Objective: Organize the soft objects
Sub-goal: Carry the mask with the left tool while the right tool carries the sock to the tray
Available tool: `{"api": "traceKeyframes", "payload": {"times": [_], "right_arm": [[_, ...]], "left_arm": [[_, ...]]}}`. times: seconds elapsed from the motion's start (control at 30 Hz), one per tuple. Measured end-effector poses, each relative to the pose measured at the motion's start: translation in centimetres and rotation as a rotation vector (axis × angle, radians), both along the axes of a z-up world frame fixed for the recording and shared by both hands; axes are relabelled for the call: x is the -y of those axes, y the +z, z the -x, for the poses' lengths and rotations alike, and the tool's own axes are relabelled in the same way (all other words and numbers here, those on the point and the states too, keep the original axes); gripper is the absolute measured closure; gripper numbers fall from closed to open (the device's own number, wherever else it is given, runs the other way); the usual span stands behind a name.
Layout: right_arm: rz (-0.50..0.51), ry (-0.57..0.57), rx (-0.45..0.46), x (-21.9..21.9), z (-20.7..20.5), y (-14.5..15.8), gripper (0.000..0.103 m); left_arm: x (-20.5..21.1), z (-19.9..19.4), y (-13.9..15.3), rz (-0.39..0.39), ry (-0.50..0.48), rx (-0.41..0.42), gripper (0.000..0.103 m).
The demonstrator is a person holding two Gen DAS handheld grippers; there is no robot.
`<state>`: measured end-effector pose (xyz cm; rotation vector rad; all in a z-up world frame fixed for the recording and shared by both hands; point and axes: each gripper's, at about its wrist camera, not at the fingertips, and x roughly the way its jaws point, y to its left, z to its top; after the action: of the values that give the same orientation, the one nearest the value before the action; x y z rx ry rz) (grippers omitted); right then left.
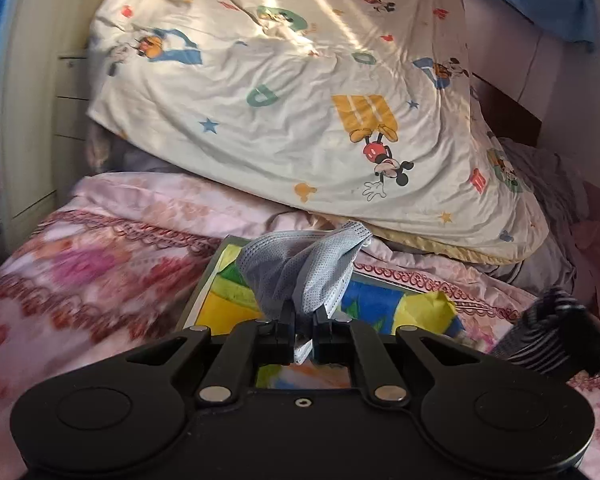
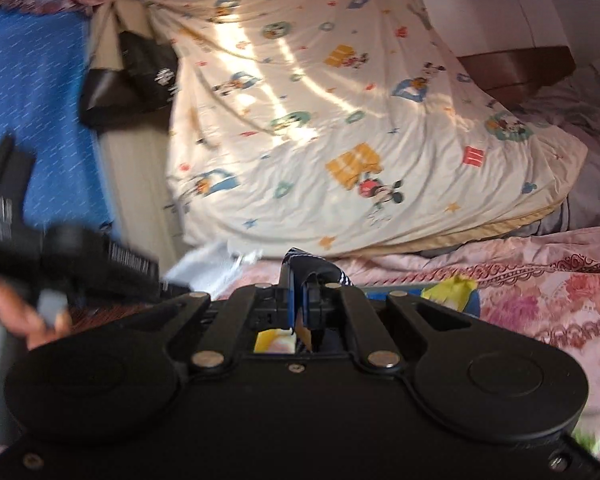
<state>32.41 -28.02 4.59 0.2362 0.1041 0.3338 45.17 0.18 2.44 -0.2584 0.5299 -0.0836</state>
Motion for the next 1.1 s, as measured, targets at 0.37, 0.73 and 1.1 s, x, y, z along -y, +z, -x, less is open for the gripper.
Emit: {"api": "traceKeyframes", "payload": {"times": [0.37, 0.73, 1.1], "right_arm": [[-0.049, -0.049, -0.07, 0.8, -4.7, -3.5, 0.103], [-0.039, -0.039, -0.082, -2.5, -8.9, -2.9, 0.103], [0.023, 0.009, -0.141, -5.3, -14.2, -0.5, 0.103]], "left_arm": [[-0.9, -4.0, -1.0, -0.148, -0.217, -0.166, 0.096], [-0.7, -3.2, -0.9, -0.172, -0.29, -0.208, 0.096], [-1.7, -4.2, -6.4, -0.013, -0.305, -0.109, 0.096]]}}
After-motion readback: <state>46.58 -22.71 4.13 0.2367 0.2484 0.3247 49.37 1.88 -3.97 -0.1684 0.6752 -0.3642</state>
